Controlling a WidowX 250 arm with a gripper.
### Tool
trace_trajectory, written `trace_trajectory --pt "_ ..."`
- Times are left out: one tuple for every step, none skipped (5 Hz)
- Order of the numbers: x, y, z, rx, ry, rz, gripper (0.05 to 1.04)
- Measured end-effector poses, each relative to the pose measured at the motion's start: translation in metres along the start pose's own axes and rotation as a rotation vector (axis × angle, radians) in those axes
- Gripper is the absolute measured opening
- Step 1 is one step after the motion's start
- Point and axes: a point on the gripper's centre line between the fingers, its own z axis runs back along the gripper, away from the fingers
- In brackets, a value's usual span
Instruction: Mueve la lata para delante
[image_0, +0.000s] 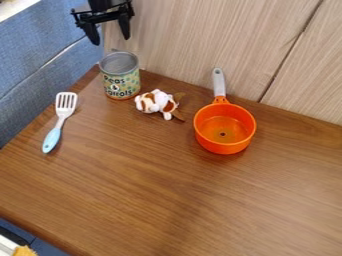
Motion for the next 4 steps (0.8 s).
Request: trace_trajectory --pt "-0.004 -0.007 -0.01 0.025 0.007 -0.022 1.001" --pt "-0.015 -0.004 -0.024 0.047 0.033 -0.024 1.001" --pt "-0.034 -0.009 -0.042 0.065 0.075 -0.059 1.001" --pt "-0.05 -0.013 -0.053 0.072 0.11 -0.093 1.001"
